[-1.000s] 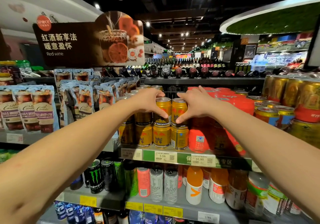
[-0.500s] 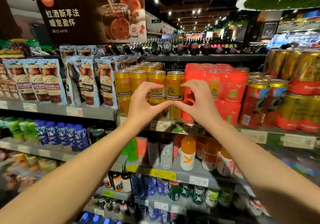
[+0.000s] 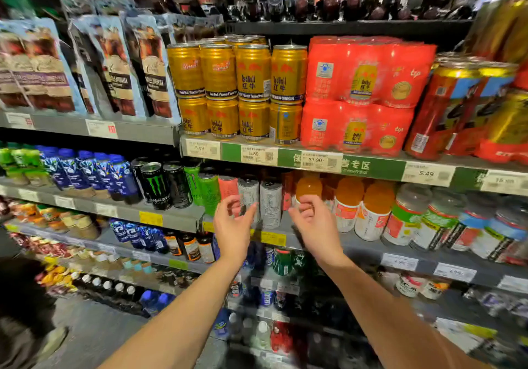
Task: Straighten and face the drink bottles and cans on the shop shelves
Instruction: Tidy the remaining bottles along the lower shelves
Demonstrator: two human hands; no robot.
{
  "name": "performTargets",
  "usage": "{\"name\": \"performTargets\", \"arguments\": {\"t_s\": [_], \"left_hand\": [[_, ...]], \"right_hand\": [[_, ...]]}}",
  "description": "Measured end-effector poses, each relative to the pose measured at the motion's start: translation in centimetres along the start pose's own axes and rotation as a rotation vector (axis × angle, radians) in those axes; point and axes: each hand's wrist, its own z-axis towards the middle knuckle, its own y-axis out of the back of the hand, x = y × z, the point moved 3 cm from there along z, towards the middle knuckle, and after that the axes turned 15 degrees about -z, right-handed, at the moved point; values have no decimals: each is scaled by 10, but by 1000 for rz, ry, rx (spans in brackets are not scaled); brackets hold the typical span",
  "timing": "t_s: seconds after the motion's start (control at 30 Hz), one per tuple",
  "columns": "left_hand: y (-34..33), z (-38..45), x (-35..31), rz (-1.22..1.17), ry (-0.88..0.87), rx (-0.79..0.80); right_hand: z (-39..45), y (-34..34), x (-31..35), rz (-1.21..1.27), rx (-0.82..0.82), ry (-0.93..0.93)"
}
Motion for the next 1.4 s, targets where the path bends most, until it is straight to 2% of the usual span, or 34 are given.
{"name": "performTargets", "arguments": {"t_s": [0.17,0.27,0.37,0.47,0.77,0.9,1.03,1.13,1.3,1.4], "left_hand": [[-3,33,50,95,147,73],[-3,44,67,54,213,126],[-1,51,75,101,140,138],[1,56,77,199,31,156],[0,66,91,193,36,212],[-3,59,88,214,13,179],[-18,27,77,103,1,99],[-46,-4,72,37,33,150],[-101,-38,68,-41,104,352],[-123,-42,69,-52,55,338]], "right_hand": [[17,-66,-16,-26,67,-141],[24,-89,-13,72,15,-155],[28,-100,-13,62,-93,-207],[29,-108,-14,3,-102,-252],[36,-117,-17,-226,-83,-253],[34,-110,-19,-145,-28,-279],[18,-82,-31,-104,-190,-232],[3,-50,-54,-40,-306,-275],[-10,2,-95,-42,-521,-398],[-13,23,-114,-73,-494,-441]]}}
